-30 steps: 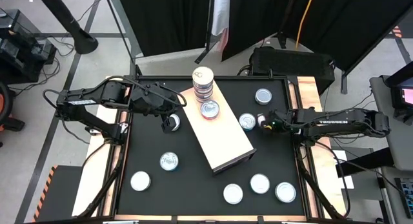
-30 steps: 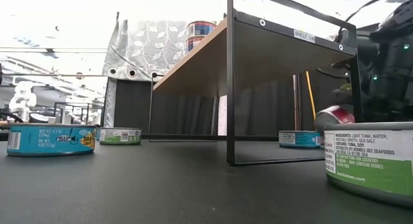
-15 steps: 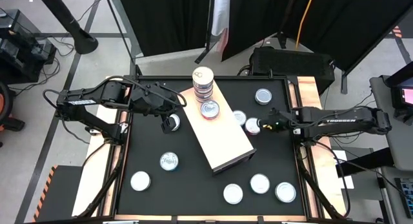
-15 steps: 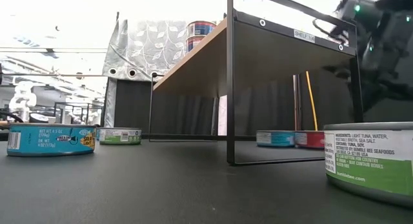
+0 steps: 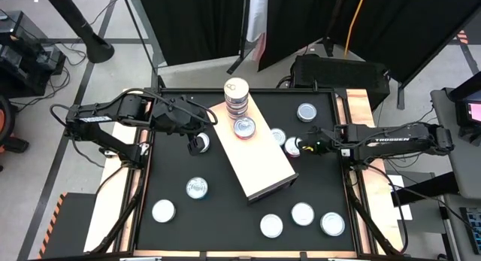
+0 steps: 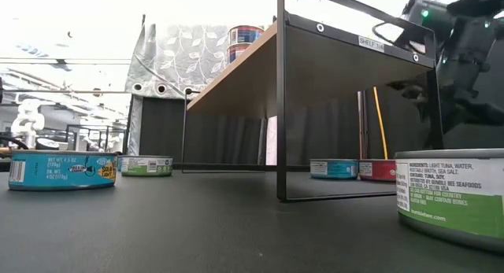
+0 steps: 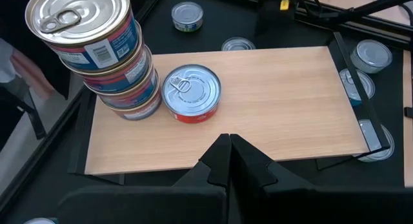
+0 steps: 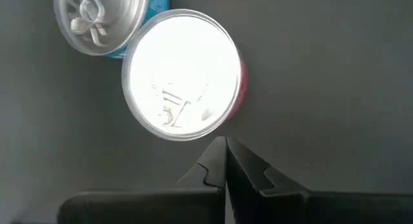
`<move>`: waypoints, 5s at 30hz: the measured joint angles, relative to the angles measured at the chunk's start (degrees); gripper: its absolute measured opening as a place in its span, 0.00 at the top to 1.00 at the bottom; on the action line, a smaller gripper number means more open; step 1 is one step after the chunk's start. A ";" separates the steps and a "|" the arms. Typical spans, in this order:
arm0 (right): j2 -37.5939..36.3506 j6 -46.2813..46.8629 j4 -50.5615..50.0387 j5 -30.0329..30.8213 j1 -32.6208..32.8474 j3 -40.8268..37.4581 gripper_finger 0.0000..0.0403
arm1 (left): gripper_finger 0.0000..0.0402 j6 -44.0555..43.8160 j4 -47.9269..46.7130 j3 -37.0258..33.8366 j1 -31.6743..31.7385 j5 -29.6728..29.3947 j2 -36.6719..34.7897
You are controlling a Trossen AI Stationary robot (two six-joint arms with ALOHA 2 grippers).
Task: Stack canned seafood by type on shelf
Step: Stack the red tuna can on top of the stacked red tuna can on the shelf
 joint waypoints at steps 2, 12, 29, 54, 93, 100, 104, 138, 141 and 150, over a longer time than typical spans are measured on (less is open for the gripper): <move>0.83 0.61 1.77 -0.55 -0.23 -0.93 1.00 | 0.97 0.00 0.00 0.00 0.00 -0.01 0.00; 4.38 0.13 7.52 0.55 -0.27 -1.29 1.00 | 0.97 -0.33 0.00 0.00 0.00 0.34 0.00; 9.10 -3.13 6.51 0.92 0.24 -1.03 1.00 | 0.97 -0.50 -0.02 0.00 0.15 0.54 0.00; 6.23 11.77 2.93 0.46 18.52 -6.74 1.00 | 0.97 -0.04 -0.44 0.00 0.16 0.07 0.00; 22.25 -93.54 -20.29 -8.02 -1.52 26.53 0.25 | 0.97 -2.86 0.00 0.00 0.11 -4.90 0.00; 28.02 -98.38 -18.09 -10.89 -6.82 26.53 0.25 | 0.97 -1.69 -0.04 0.00 0.11 -4.88 0.00; 30.26 -98.38 -19.56 -13.34 -8.21 26.51 0.25 | 0.97 -1.75 -0.08 0.00 0.11 -4.36 0.00; 14.28 -56.83 -30.98 -27.49 -7.92 34.94 0.69 | 0.97 -9.32 -1.89 0.00 0.69 -5.48 0.00; 8.89 -44.31 -20.06 -27.53 -7.58 37.39 0.69 | 0.92 -17.21 0.18 0.00 2.16 3.56 0.00; 6.35 -20.89 27.18 -15.38 -7.64 37.61 0.69 | 0.51 -33.03 21.30 0.00 2.88 11.42 0.02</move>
